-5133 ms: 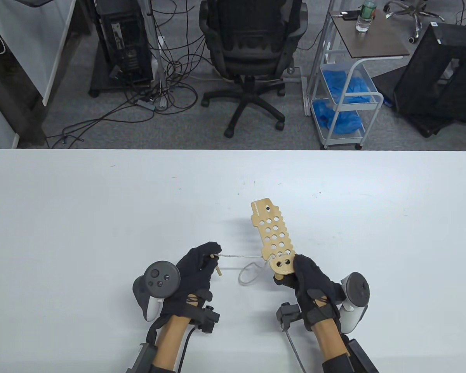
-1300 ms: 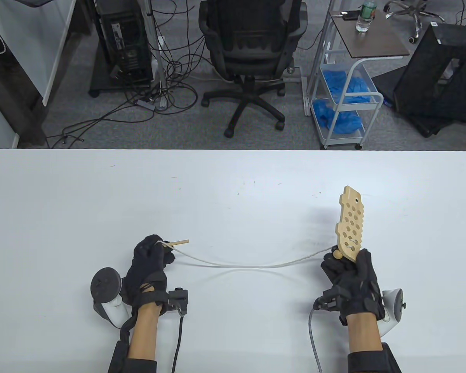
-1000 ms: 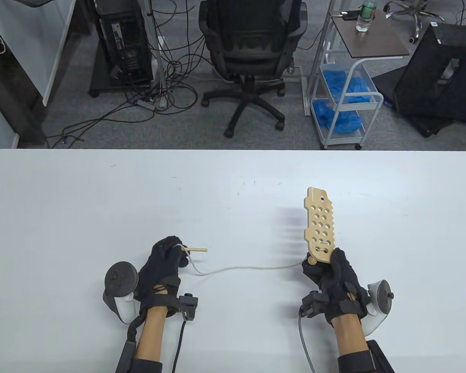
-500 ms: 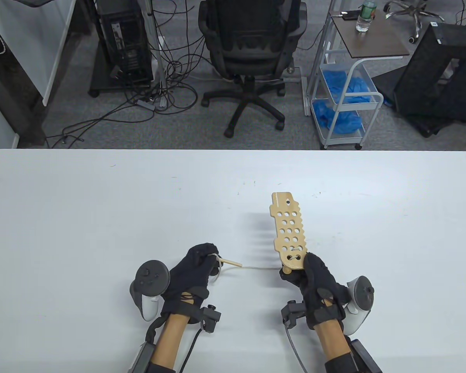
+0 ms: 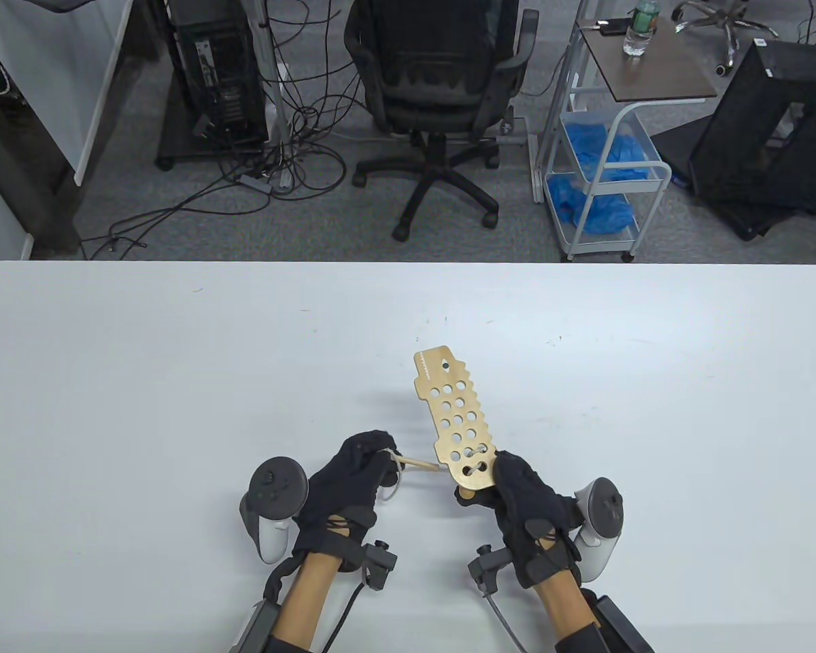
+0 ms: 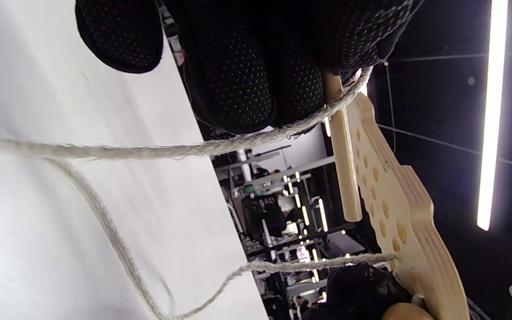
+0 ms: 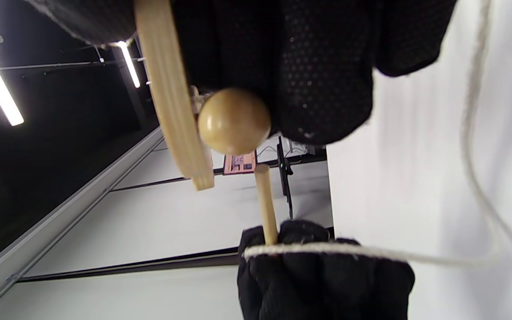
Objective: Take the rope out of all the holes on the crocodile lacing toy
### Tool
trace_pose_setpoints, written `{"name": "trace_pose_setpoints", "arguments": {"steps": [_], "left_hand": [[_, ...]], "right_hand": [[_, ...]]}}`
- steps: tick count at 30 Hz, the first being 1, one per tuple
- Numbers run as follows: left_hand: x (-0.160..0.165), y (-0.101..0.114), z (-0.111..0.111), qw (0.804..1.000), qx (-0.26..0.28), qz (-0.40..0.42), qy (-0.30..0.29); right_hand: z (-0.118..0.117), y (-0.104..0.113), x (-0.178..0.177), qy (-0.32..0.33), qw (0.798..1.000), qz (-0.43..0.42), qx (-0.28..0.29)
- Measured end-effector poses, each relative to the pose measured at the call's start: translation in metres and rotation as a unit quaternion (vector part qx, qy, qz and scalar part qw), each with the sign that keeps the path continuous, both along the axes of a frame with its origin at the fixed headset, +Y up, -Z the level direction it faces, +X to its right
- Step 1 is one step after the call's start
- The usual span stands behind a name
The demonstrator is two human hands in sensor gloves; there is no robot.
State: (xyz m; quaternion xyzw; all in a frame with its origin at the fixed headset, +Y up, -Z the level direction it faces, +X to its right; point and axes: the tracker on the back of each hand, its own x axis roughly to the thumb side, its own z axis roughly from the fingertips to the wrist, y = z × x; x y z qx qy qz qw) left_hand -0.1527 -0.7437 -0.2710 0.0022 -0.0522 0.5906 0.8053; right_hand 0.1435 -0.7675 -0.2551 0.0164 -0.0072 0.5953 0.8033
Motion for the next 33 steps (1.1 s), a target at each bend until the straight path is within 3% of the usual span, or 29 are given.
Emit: {"name": "trace_pose_setpoints", "arguments": {"steps": [17, 33], "left_hand": [[0.014, -0.010, -0.005, 0.980, -0.054, 0.151, -0.118], [0.014, -0.008, -0.004, 0.988, -0.058, 0.089, -0.113]], "right_hand": [[0.000, 0.009, -0.022, 0.092, 0.994, -0.012, 0.055], [0.001, 0.011, -0.025, 0.107, 0.992, -0.005, 0.063]]}}
